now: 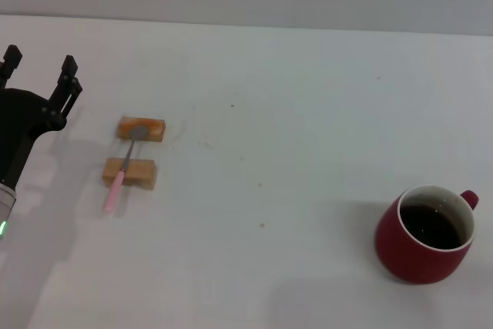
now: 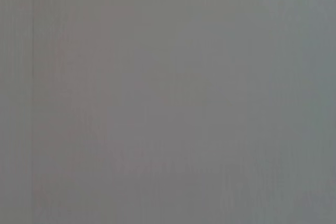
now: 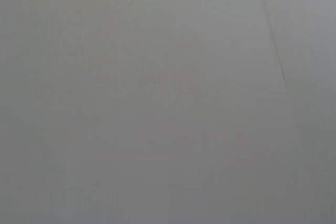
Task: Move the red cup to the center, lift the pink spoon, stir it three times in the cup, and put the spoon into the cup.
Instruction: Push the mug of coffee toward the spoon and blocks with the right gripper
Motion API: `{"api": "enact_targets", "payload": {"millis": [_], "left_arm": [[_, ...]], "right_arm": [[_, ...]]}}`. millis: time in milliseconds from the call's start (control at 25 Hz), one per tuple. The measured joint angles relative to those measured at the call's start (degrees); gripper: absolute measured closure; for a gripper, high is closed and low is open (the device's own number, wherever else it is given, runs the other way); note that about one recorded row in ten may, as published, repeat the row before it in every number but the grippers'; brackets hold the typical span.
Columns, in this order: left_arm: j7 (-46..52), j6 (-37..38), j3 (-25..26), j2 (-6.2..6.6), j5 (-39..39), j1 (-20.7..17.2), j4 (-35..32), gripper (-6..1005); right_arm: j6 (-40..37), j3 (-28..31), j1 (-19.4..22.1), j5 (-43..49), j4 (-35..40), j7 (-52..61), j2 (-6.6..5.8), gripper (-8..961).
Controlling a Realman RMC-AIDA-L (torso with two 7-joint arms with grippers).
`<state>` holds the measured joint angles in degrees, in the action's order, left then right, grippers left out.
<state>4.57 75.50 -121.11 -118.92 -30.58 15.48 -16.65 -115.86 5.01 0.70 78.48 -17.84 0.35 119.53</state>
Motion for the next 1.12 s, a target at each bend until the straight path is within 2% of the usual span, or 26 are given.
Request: {"api": "enact_targets", "payload": {"millis": [880,1120], "left_arm": [[0.01,-0.03,0.0,-0.08,0.22,0.26,0.2,220],[0.01,-0.86,0.0,-0.08,0.24,0.5,0.15,220]], "right_arm": [[1.49,-0.02,0.79,0.0,-0.07,-0.35,0.15,325],[2.38,-1.34,1.9,-0.11,-2.65,-3.95,0.22,329]]}}
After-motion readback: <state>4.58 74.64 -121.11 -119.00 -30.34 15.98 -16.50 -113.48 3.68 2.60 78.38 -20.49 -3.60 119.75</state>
